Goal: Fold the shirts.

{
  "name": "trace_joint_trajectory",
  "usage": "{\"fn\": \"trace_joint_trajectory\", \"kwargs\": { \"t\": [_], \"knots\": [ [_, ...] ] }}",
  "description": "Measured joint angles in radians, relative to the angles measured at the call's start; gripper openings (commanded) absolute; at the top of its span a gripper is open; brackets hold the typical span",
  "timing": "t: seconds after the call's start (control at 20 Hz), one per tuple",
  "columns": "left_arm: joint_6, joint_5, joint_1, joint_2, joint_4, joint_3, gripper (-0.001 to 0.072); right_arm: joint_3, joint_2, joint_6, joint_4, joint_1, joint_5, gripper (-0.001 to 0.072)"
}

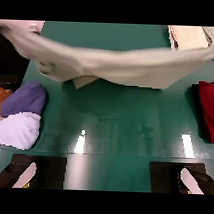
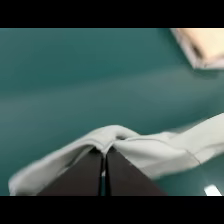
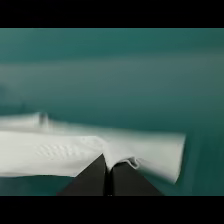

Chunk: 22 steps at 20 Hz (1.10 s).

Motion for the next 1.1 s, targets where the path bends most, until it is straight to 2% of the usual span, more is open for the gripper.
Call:
{"fn": "trace_joint_trajectory", "kwargs": {
  "t": [0.25,0.4,0.5,0.8,1.1],
  "knots": [
    [-0.068,0.025,0.0,0.01,0.031,0.344,0.0024,0.37,-0.009,0.055,-0.098,0.0,0.092,0.0016],
    [-0.097,0.032,0.0,0.008,0.042,0.393,0.0024,0.55,-0.069,0.097,-0.183,0.0,0.193,0.0015],
    [-0.108,0.031,0.0,0.002,0.045,0.351,0.0024,0.594,-0.114,0.115,-0.216,0.001,0.243,0.0016],
    [-0.117,-0.03,-0.001,-0.143,0.048,0.051,0.0024,0.402,-0.283,0.143,-0.257,0.008,0.298,0.0016],
    [-0.022,-0.027,-0.073,-0.52,0.05,-0.145,0.0025,0.22,-0.6,0.135,-0.266,0.068,0.251,0.0016]
  ]
}}
